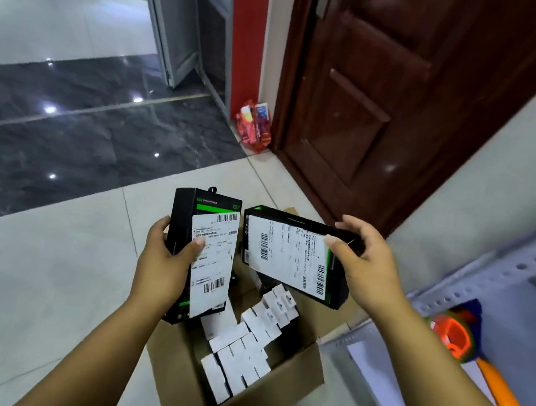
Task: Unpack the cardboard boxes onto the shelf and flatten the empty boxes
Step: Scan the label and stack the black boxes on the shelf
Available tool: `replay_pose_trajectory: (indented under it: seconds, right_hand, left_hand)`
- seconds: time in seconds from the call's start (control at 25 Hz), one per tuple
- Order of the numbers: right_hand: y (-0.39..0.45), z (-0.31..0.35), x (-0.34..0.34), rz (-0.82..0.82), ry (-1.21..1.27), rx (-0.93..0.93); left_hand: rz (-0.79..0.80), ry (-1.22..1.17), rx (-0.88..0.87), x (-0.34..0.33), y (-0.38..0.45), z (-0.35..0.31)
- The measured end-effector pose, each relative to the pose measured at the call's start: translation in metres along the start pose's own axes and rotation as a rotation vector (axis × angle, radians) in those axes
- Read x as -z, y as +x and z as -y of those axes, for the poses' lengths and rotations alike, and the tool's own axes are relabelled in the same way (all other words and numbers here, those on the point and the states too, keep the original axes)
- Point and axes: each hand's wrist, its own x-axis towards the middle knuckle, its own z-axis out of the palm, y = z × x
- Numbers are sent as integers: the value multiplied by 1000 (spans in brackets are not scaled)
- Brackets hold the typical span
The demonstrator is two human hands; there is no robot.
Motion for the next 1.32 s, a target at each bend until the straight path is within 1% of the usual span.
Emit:
replay_pose_trajectory:
  seconds: [0.16,0.32,0.44,0.6,0.76,0.96,1.04,1.12,1.24,1.32]
  right_hand:
    - [-36,20,27,-48,50,5]
    - [-74,44,61,49,32,21]
    - [-99,56,89,105,-12,37]
    - [-135,63,126,44,-30,112]
    - [-165,61,160,-81,-116,232]
    - [-215,51,217,-196,-163,254]
    - [-238,43,240,-223,-201,257]
    - [-258,36,258,-247,-201,260]
    - [-292,25,286,-311,-196,290]
    - [-312,19,304,-337,-255,303]
  left_hand:
    - [143,52,-185,0,-1,-21]
    - [352,65,-365,-12,-13,-43]
    - [529,54,-428,-27,-33,-58]
    - [759,6,-408,-54,-68,-73]
    - [974,-52,-322,-86,-117,-85]
    - [1173,-120,-279,-125,-204,-98]
    - [1237,-135,-319,-135,-238,-101]
    - [1286,-72,-404,-142,-267,-103]
    - [1360,-70,-391,-160,-314,-99]
    - [1406,-99,-434,-170,-342,-99]
